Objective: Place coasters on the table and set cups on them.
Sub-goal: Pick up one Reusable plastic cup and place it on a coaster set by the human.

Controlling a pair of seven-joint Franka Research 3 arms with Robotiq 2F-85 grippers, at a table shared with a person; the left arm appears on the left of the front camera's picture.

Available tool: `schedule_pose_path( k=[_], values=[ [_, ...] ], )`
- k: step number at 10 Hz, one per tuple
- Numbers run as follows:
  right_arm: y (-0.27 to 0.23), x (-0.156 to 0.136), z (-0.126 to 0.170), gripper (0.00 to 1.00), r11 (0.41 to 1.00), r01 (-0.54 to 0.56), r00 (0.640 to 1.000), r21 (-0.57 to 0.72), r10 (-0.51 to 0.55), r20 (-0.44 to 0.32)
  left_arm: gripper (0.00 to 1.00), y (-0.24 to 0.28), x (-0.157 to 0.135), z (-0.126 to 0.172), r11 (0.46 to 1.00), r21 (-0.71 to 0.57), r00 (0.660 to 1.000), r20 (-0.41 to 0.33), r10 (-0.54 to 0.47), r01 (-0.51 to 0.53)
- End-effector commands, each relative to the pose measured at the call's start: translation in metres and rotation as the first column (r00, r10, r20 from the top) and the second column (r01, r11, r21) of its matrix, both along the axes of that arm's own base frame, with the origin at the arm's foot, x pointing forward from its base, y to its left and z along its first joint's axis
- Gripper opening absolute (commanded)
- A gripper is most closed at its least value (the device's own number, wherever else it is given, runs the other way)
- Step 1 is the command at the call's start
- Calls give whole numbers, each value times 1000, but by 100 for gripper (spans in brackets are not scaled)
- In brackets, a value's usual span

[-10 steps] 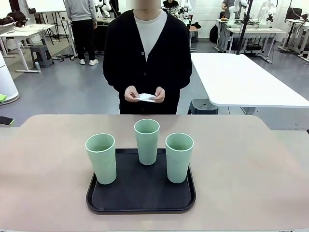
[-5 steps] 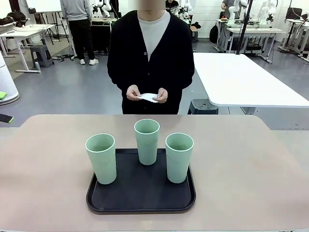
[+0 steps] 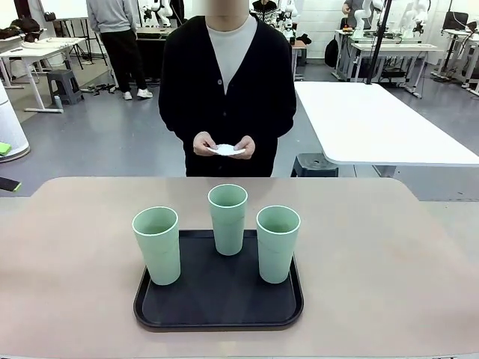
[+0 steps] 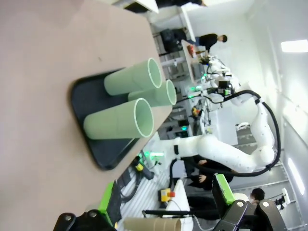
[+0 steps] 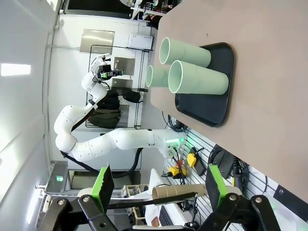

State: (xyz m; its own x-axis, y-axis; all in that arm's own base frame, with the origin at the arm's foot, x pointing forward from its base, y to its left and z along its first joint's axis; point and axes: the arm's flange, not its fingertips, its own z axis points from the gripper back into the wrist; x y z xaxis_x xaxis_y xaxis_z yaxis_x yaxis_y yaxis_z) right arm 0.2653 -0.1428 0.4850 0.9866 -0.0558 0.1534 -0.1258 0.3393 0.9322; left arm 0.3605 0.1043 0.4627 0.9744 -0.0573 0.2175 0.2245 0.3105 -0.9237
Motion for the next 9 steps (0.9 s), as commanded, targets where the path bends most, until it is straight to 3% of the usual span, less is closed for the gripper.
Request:
schedule_pose_path(
  k=[1, 9],
  values=[
    [0, 0, 0, 100, 1000, -1, 1000, 1, 1, 2, 100, 1, 0, 1, 1000, -9, 1000, 12, 2, -2],
    [0, 0, 0, 100, 1000, -1, 1000, 1, 1, 2, 100, 1, 0, 1, 1000, -9, 1000, 12, 2, -2]
  ],
)
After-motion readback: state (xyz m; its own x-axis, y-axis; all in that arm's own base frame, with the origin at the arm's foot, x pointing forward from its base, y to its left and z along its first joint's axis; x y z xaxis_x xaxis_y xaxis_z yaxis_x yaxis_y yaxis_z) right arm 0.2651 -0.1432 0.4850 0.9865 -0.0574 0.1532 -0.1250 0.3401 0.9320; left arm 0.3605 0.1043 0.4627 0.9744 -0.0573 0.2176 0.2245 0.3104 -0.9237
